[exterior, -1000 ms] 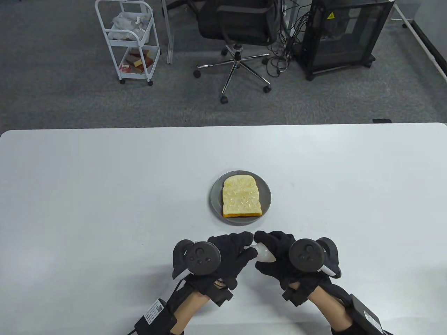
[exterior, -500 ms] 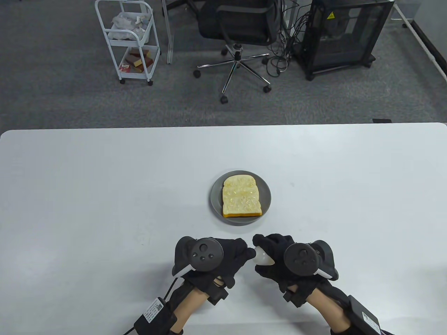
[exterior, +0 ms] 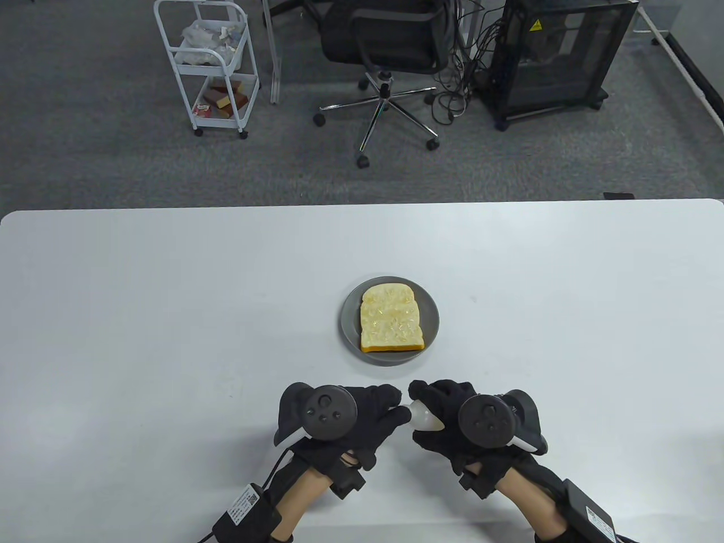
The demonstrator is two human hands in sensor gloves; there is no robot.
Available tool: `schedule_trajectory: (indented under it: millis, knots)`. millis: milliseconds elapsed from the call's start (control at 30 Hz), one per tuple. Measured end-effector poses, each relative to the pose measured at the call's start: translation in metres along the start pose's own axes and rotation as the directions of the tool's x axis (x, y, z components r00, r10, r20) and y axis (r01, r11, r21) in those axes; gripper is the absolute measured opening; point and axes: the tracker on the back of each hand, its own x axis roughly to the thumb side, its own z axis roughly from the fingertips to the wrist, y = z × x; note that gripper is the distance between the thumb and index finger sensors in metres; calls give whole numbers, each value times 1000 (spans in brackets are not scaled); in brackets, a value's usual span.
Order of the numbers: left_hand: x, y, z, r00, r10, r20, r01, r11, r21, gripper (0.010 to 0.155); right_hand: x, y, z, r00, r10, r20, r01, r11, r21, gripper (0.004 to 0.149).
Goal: Squeeze honey bottle to draw zigzag on toast
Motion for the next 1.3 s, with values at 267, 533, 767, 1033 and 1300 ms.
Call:
schedule_trajectory:
  millis: [267,533,767,1033,1300]
  knots:
    - [-6,24,4,996,-10,-83,23,988,152,49,-8,0,-5,998,-34,-51,34,999,-9,78]
    - [-91,91,27,847,-246,-472,363,915,174,47,-38,-18,-5,989,-83,-126,70,992,-102,79]
    - [-170,108,55,603,-337,-723,453,891,-37,46,-46,-20,-4,988,-67,-139,54,994,-96,79]
    - [-217,103,79,407,-356,-841,399,898,-187,46,-53,-23,-3,985,-71,-155,56,994,-99,79]
    - [-229,89,81,312,-414,-855,383,878,-285,47,-54,-24,-2,984,-69,-162,54,994,-93,79]
